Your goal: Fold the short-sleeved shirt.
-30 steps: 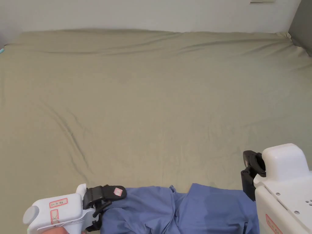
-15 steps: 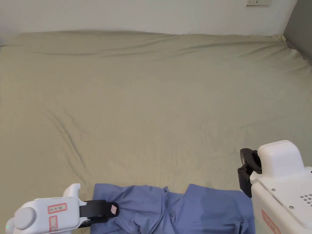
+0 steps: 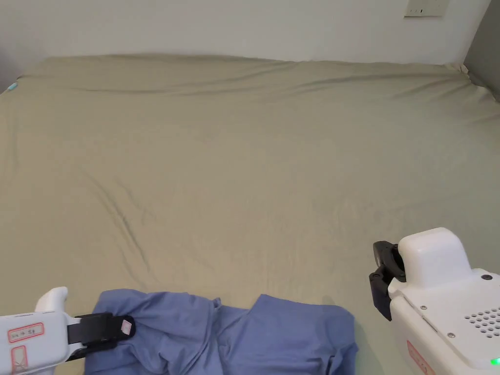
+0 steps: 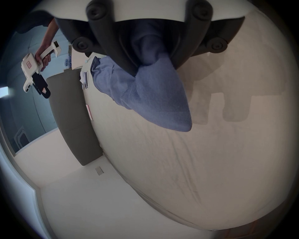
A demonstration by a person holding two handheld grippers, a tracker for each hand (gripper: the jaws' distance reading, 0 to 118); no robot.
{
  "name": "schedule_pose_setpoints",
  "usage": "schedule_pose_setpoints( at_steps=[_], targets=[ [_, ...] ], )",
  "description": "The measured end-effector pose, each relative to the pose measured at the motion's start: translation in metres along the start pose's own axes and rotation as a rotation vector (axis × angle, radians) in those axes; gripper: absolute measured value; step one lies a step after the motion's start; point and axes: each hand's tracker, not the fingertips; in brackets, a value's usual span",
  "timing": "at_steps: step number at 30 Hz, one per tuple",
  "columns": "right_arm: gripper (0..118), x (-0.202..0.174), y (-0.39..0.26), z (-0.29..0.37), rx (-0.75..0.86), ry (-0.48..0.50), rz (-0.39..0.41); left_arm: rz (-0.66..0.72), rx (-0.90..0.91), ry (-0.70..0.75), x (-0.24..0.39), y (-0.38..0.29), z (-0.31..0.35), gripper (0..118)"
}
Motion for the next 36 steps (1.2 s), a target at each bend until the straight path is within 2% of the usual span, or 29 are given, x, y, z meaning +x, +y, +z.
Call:
schedule_pose_setpoints(
  at_steps=[6,10,15,19,22,29,31,32,33,34,36],
  targets=[
    [2,0.001,0.004,0.0,0.013,0.002,0.0,-0.118,0.077,0.251,0.02,0.026,0.049,10],
    [2,0.002,0.004,0.001,0.018,-0.001,-0.006,-0.124,0.056,0.246,0.063,0.034,0.051,11],
    [2,0.003,0.0,0.002,0.017,0.007,-0.021,-0.241,-0.008,0.239,0.125,0.028,0.003,11],
    [2,0.008,-0.005,0.004,0.012,0.004,-0.032,-0.222,-0.088,0.152,0.154,0.015,-0.048,11],
    [2,0.015,-0.01,0.005,0.008,-0.006,-0.044,-0.263,-0.156,0.138,0.166,0.002,-0.09,11],
    [2,0.03,-0.019,0.006,-0.005,-0.021,-0.085,-0.319,-0.253,0.284,0.185,-0.036,-0.171,11],
    [2,0.033,-0.021,0.006,-0.009,-0.029,-0.087,-0.319,-0.249,0.312,0.191,-0.041,-0.18,24],
    [2,0.034,-0.023,0.005,-0.012,-0.032,-0.089,-0.334,-0.241,0.323,0.194,-0.043,-0.182,38],
    [2,0.036,-0.024,0.005,-0.015,-0.033,-0.093,-0.332,-0.239,0.314,0.202,-0.046,-0.183,67],
    [2,0.037,-0.025,0.004,-0.018,-0.033,-0.097,-0.319,-0.243,0.258,0.206,-0.046,-0.183,91],
    [2,0.038,-0.027,0.003,-0.024,-0.037,-0.099,-0.231,-0.276,0.062,0.209,-0.044,-0.181,104]
  ],
)
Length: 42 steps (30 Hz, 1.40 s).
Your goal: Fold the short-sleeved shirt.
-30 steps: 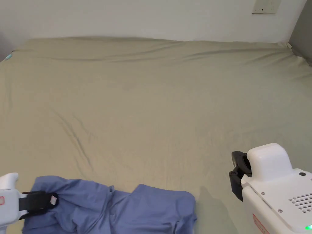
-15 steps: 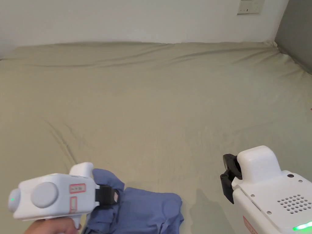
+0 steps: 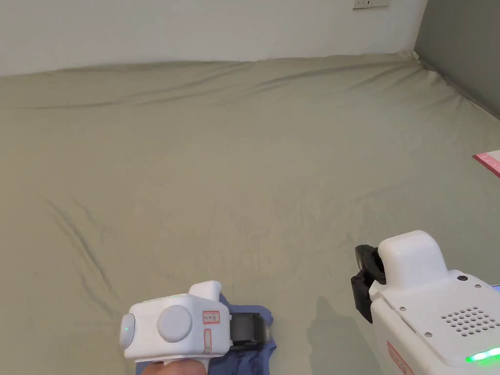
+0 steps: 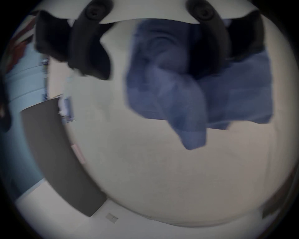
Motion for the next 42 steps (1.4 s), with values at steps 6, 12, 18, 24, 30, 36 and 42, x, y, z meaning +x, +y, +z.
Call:
schedule_pose_setpoints(
  at_steps=[6,12,18,24,30,36,42],
  targets=[
    [2,0.0,0.002,0.004,0.006,-0.001,0.001,0.118,0.206,-0.185,-0.001,0.013,0.053,113],
    [2,-0.001,0.004,0.005,0.015,-0.002,0.004,-0.111,0.366,0.103,-0.014,0.002,0.085,0],
    [2,-0.006,0.004,0.006,0.014,0.004,0.009,-0.159,0.356,0.269,-0.022,-0.029,0.034,0],
    [2,-0.005,0.0,0.008,-0.003,0.001,0.017,-0.445,0.316,0.467,0.016,-0.057,-0.031,0],
    [2,0.0,-0.003,0.004,-0.017,-0.009,0.01,-0.634,0.335,0.514,0.051,-0.081,-0.049,0],
    [2,-0.004,0.001,-0.003,-0.022,0.003,0.017,-0.721,0.243,0.322,0.065,-0.111,-0.055,0],
    [2,-0.016,0.011,-0.018,-0.014,0.048,0.009,-0.567,0.271,0.087,0.055,-0.113,-0.004,0]
  ],
)
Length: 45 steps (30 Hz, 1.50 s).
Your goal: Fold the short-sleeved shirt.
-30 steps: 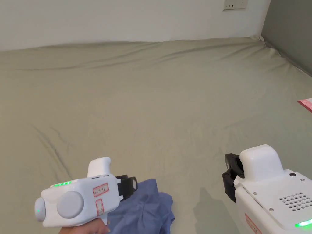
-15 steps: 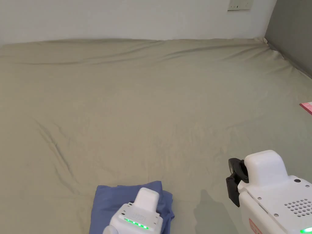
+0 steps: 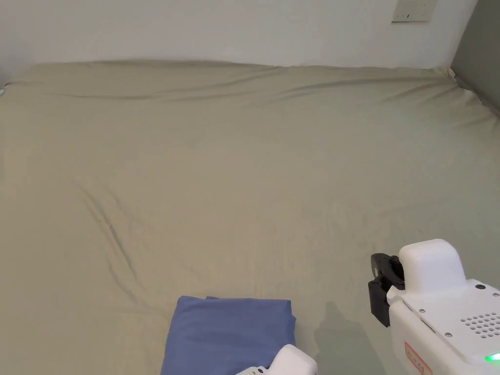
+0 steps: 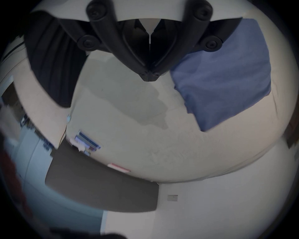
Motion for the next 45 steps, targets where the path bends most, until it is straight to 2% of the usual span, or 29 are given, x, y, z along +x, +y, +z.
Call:
schedule_pose_setpoints(
  at_steps=[3,7,12,13,15,17,19,20,22,23,25,27,28,29,32,35,37,38,39,40,41,42,43,44,45],
  targets=[
    [2,-0.014,0.002,-0.014,0.003,0.066,-0.011,0.114,0.077,0.043,-0.035,0.006,0.033,0],
    [2,-0.04,-0.005,-0.042,-0.044,0.172,0.004,0.2,0.157,0.218,-0.096,0.008,0.071,0],
    [2,-0.079,-0.042,-0.098,-0.259,0.34,0.055,0.289,0.17,0.376,-0.163,-0.006,0.096,0],
    [2,-0.084,-0.051,-0.109,-0.312,0.341,0.06,0.303,0.171,0.393,-0.172,-0.009,0.099,0],
    [2,-0.097,-0.071,-0.128,-0.396,0.321,0.097,0.336,0.164,0.387,-0.186,-0.015,0.102,0],
    [2,-0.105,-0.087,-0.144,-0.49,0.345,0.126,0.396,0.143,0.336,-0.198,-0.021,0.102,0],
    [2,-0.108,-0.104,-0.159,-0.576,0.377,0.108,0.46,0.104,0.276,-0.207,-0.025,0.098,0],
    [1,-0.104,-0.102,-0.157,-0.497,0.36,0.094,0.501,0.076,0.243,-0.214,-0.027,0.094,0],
    [1,-0.095,-0.092,-0.157,-0.547,0.395,0.034,0.573,0.057,0.136,-0.225,-0.031,0.09,1],
    [1,-0.092,-0.091,-0.159,-0.549,0.402,0.032,0.609,0.055,0.081,-0.229,-0.032,0.088,9],
    [1,-0.09,-0.094,-0.16,-0.545,0.414,0.038,0.664,0.035,-0.017,-0.238,-0.032,0.081,62],
    [1,-0.087,-0.094,-0.16,-0.544,0.424,0.026,0.711,0.004,-0.143,-0.248,-0.033,0.068,107],
    [1,-0.087,-0.095,-0.159,-0.542,0.428,0.02,0.74,0.007,-0.202,-0.252,-0.034,0.061,115],
    [1,-0.087,-0.097,-0.159,-0.539,0.432,0.016,0.773,-0.003,-0.255,-0.257,-0.036,0.053,118],
    [1,-0.084,-0.099,-0.159,-0.529,0.445,-0.006,0.891,-0.063,-0.402,-0.266,-0.042,0.027,118],
    [1,-0.082,-0.1,-0.16,-0.525,0.454,-0.019,1.005,-0.12,-0.616,-0.264,-0.052,-0.007,117],
    [1,-0.083,-0.1,-0.16,-0.524,0.458,-0.018,1.038,-0.128,-0.671,-0.251,-0.055,-0.023,117],
    [1,-0.083,-0.101,-0.16,-0.524,0.457,-0.017,0.999,-0.089,-0.646,-0.25,-0.051,-0.022,111],
    [1,-0.082,-0.101,-0.16,-0.521,0.457,-0.02,0.992,-0.082,-0.648,-0.248,-0.047,-0.021,63],
    [1,-0.082,-0.1,-0.159,-0.519,0.457,-0.022,0.977,-0.108,-0.51,-0.247,-0.044,-0.02,24],
    [2,-0.081,-0.1,-0.158,-0.517,0.457,-0.024,0.897,-0.173,-0.303,-0.244,-0.042,-0.023,25],
    [2,-0.081,-0.099,-0.157,-0.513,0.461,-0.025,0.85,-0.208,-0.218,-0.243,-0.045,-0.027,25],
    [2,-0.084,-0.097,-0.155,-0.509,0.45,-0.012,0.923,-0.167,-0.4,-0.241,-0.044,-0.021,25],
    [2,-0.083,-0.093,-0.151,-0.492,0.443,0.009,0.927,-0.162,-0.381,-0.235,-0.037,-0.014,25],
    [2,-0.083,-0.087,-0.144,-0.453,0.423,0.033,0.871,-0.172,-0.317,-0.228,-0.032,-0.01,25]
  ],
)
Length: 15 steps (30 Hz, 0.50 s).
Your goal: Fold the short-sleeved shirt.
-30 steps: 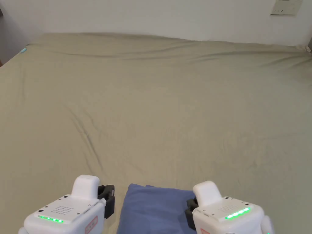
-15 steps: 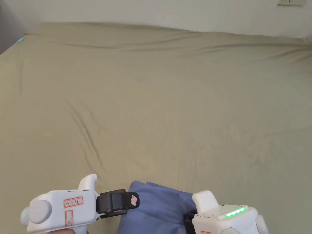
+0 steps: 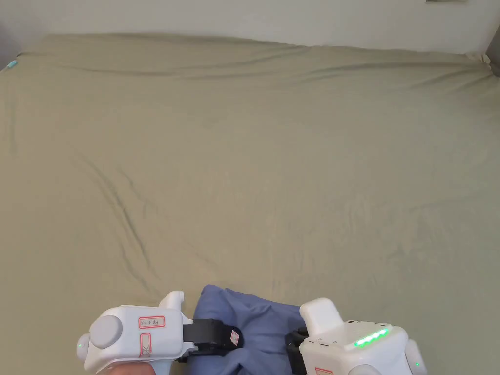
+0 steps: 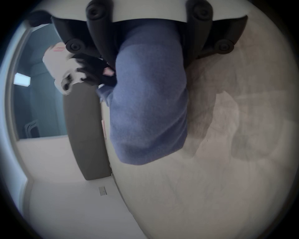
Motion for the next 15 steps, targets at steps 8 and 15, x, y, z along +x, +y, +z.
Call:
schedule_pose_setpoints(
  at_steps=[8,15],
  targets=[
    [2,-0.022,0.045,0.092,0.32,-0.304,0.098,-0.211,0.078,0.174,0.037,-0.016,0.036,25],
    [2,-0.055,0.068,0.135,0.496,-0.446,0.119,-0.342,0.186,0.413,0.035,-0.023,0.1,25]
  ],
)
